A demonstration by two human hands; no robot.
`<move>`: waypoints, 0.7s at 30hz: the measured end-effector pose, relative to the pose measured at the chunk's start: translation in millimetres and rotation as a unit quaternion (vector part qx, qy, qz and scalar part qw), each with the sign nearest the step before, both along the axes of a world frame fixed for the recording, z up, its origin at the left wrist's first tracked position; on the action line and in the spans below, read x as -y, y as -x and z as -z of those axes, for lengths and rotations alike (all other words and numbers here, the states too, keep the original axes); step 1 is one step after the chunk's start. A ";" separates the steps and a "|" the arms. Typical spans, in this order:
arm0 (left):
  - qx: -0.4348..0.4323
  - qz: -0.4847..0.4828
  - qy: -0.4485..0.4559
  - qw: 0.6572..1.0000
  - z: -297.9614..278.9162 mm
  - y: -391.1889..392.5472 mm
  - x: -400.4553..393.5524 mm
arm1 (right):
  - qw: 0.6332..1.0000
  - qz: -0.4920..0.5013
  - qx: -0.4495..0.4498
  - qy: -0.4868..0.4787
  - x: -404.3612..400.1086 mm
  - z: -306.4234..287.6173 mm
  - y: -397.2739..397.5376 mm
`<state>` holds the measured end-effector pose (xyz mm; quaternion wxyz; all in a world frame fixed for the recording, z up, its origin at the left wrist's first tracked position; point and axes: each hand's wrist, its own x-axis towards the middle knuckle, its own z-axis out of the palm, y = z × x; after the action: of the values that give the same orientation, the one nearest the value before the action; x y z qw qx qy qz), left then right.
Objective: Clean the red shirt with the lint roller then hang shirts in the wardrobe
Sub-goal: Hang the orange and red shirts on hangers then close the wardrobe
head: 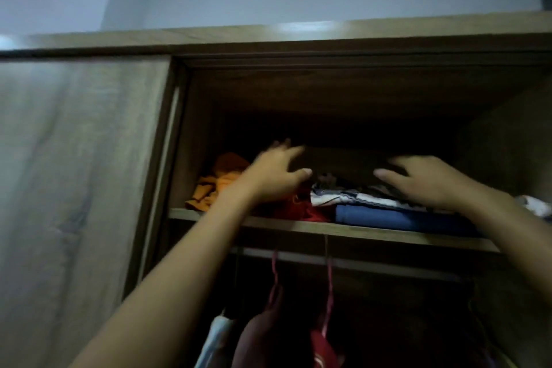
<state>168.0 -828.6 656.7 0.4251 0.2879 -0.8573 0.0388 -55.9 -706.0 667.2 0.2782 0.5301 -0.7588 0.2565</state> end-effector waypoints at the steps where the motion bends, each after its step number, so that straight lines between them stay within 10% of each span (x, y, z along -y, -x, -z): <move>1: -0.010 -0.020 -0.008 1.000 -5.4 -17.6 6.1 | 0.999 -0.036 -0.026 0.016 8.4 -3.6 -21.4; 11: 0.084 -0.097 -0.274 0.953 4.7 -69.7 69.0 | 0.980 -0.143 -0.047 -0.128 115.8 14.4 -141.8; 21: 0.015 -0.119 -0.163 0.979 16.1 -63.3 83.5 | 0.972 -0.110 -0.027 -0.207 133.3 28.0 -152.1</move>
<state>231.3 -912.1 640.6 0.3523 0.4525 -0.8179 -0.0466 96.2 -839.3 639.2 0.1527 0.6630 -0.7248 0.1088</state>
